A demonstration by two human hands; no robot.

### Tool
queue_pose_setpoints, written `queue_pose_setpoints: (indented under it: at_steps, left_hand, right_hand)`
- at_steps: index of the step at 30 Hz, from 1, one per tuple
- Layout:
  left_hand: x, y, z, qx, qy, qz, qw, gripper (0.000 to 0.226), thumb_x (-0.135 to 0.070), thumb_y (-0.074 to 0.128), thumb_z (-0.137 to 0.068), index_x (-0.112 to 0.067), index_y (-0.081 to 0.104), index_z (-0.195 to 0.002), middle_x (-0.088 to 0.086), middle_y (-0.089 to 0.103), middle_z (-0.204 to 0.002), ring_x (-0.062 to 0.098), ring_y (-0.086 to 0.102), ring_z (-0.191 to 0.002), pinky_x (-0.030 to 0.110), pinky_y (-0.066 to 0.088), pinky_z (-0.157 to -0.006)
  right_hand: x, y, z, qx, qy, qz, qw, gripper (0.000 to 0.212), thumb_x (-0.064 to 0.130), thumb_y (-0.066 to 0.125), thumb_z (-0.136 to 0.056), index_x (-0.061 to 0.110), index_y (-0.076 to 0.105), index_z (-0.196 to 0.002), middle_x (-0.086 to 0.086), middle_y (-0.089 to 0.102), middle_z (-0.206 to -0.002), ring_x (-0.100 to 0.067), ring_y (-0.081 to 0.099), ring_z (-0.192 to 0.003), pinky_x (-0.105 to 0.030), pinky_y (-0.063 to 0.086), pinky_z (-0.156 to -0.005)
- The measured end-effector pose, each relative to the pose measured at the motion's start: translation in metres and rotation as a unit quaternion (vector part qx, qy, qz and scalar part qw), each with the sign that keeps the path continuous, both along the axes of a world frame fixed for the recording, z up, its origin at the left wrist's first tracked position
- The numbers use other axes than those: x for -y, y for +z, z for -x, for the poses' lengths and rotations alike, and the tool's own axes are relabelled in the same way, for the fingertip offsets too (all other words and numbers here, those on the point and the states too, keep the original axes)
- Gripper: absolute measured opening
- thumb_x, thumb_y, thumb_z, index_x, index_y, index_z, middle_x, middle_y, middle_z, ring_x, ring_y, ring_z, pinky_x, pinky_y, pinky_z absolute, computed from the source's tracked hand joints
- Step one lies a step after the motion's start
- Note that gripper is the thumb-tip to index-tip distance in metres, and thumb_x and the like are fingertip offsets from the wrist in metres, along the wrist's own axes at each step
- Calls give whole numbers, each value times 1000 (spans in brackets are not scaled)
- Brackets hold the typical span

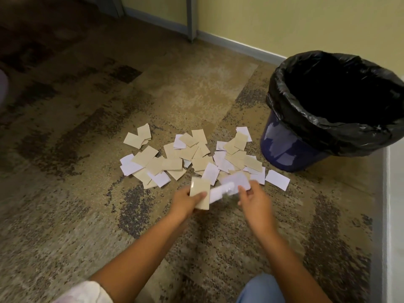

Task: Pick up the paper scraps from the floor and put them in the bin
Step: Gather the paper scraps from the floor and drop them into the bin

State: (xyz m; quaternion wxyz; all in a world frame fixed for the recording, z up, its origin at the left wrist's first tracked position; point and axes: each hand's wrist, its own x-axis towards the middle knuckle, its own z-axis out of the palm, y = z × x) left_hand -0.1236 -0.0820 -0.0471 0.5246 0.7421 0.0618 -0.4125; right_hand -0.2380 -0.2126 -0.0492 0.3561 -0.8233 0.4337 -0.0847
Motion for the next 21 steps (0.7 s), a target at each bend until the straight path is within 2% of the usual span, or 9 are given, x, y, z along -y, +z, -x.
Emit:
queue_pose_setpoints:
  at_steps: [3, 5, 7, 9, 13, 16, 18, 19, 21]
  left_hand:
    - [36, 44, -26, 82, -37, 28, 996, 33, -14, 63, -88, -4, 59, -119, 17, 64, -118, 25, 58, -91, 25, 46, -56]
    - [64, 72, -42, 123, -53, 48, 990, 33, -17, 64, -88, -3, 60, -117, 18, 64, -116, 23, 55, -88, 24, 38, -51]
    - [95, 98, -51, 139, -60, 83, 985, 34, -17, 63, -88, -2, 58, -119, 18, 64, -118, 26, 56, -90, 23, 38, -49]
    - [125, 124, -52, 149, -61, 117, 980, 35, -16, 63, -88, -3, 57, -120, 16, 64, -116, 27, 59, -92, 19, 39, -45]
    - [183, 163, -40, 107, -51, 178, 977, 32, -11, 62, -88, -3, 57, -119, 10, 61, -98, 16, 57, -71, 19, 43, -42]
    - [219, 178, -32, 29, -30, 200, 979, 39, -12, 63, -89, 0, 53, -124, 13, 62, -100, 22, 60, -81, 21, 48, -40]
    - [232, 185, -32, -39, -39, 240, 969, 46, -20, 57, -93, 2, 46, -131, 12, 61, -99, 27, 61, -97, 24, 54, -54]
    - [236, 187, -34, -63, -63, 253, 963, 51, -26, 51, -96, 2, 40, -136, 14, 60, -110, 28, 57, -111, 28, 56, -72]
    - [239, 187, -38, -104, -107, 264, 953, 61, -34, 40, -99, 6, 26, -143, 21, 38, -145, 32, 38, -136, 38, 40, -106]
  right_hand:
    - [33, 56, -6, 117, -72, 49, 989, 14, 30, 52, -94, 19, 57, -103, 4, 60, -69, -10, 63, -65, -22, 45, -54]
    - [58, 91, -6, 198, -104, 76, 972, 6, 29, 54, -94, 23, 53, -91, 3, 62, -64, 1, 62, -58, -9, 43, -54]
    - [84, 118, -6, 265, -132, 65, 953, 9, 28, 55, -93, 25, 52, -86, 6, 64, -63, 0, 63, -59, -13, 46, -62]
    - [110, 136, -9, 324, -179, -3, 929, 13, 26, 54, -94, 27, 51, -81, 6, 64, -66, -6, 64, -58, -25, 52, -66]
    - [154, 149, -19, 396, -272, -219, 849, 14, 22, 51, -97, 16, 53, -84, -1, 61, -75, -3, 62, -54, -22, 54, -58]
    - [172, 149, -23, 447, -269, -325, 789, 21, 18, 47, -99, 5, 52, -114, -5, 63, -88, -10, 66, -74, -25, 55, -63]
    - [178, 148, -23, 459, -256, -333, 783, 39, 19, 47, -99, 2, 41, -134, -7, 63, -96, -11, 67, -77, -26, 56, -64]
    - [178, 148, -21, 461, -251, -322, 787, 44, 19, 47, -99, 1, 37, -138, -9, 63, -101, -10, 67, -73, -24, 57, -63]
    - [177, 144, -14, 460, -240, -282, 807, 48, 22, 47, -99, 5, 32, -142, -9, 65, -108, -5, 65, -58, -22, 57, -62]
